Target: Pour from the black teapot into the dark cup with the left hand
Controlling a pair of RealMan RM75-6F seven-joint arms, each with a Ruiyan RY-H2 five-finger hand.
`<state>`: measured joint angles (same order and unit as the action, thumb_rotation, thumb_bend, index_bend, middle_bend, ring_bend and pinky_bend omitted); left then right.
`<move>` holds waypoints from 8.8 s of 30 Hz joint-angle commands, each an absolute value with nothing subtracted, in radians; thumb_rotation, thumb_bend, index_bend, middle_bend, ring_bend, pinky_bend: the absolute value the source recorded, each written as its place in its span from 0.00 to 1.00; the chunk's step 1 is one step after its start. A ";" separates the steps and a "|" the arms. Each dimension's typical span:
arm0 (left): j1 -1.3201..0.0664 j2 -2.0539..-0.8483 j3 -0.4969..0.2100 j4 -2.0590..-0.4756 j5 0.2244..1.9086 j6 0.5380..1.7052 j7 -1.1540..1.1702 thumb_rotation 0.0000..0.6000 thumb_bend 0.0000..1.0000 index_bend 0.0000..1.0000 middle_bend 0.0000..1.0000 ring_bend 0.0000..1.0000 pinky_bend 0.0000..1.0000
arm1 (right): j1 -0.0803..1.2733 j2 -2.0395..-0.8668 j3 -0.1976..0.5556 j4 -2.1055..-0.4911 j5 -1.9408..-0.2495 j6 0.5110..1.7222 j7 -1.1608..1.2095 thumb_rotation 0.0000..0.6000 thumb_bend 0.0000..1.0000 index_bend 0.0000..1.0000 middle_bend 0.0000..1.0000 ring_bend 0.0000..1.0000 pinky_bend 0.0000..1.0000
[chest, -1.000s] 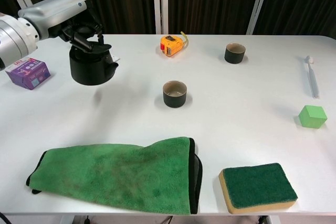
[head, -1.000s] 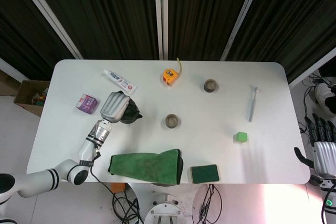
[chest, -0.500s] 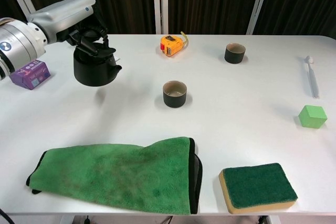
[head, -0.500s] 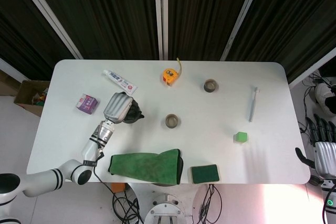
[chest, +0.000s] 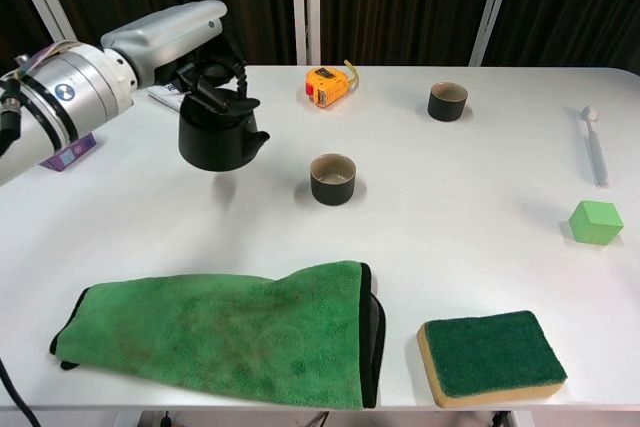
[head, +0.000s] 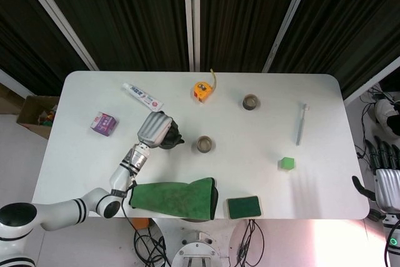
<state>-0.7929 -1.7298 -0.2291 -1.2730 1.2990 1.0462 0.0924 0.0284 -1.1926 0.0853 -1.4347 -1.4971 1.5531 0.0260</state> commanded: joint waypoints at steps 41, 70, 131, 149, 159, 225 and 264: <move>-0.929 -1.975 -0.266 -1.022 1.337 1.097 0.226 1.00 0.33 1.00 1.00 1.00 0.54 | 0.026 -1.185 0.090 -1.420 -1.484 1.547 0.056 1.00 0.21 0.00 0.00 0.00 0.00; -0.943 -2.035 -0.222 -0.901 1.450 1.184 0.251 1.00 0.33 1.00 1.00 1.00 0.54 | 0.027 -1.191 0.090 -1.412 -1.482 1.541 0.059 1.00 0.21 0.00 0.00 0.00 0.00; -0.946 -2.060 -0.196 -0.823 1.522 1.233 0.294 1.00 0.33 1.00 1.00 1.00 0.54 | 0.028 -1.192 0.089 -1.419 -1.484 1.541 0.052 1.00 0.21 0.00 0.00 0.00 0.00; -0.944 -2.064 -0.182 -0.803 1.544 1.248 0.304 1.00 0.34 1.00 1.00 1.00 0.55 | 0.027 -1.191 0.089 -1.418 -1.485 1.543 0.052 1.00 0.21 0.00 0.00 0.00 0.00; -0.945 -2.063 -0.182 -0.796 1.548 1.251 0.305 1.00 0.34 1.00 1.00 1.00 0.55 | 0.028 -1.189 0.089 -1.422 -1.485 1.542 0.049 1.00 0.21 0.00 0.00 0.00 0.00; -0.924 -2.061 -0.206 -0.825 1.515 1.251 0.235 1.00 0.34 1.00 1.00 1.00 0.55 | 0.029 -1.193 0.087 -1.423 -1.482 1.535 0.040 1.00 0.21 0.00 0.00 0.00 0.00; -0.645 -2.001 -0.198 -0.743 1.377 1.317 -0.228 1.00 0.33 1.00 1.00 1.00 0.55 | 0.036 -1.172 0.086 -1.496 -1.508 1.556 -0.037 1.00 0.21 0.00 0.00 0.00 0.00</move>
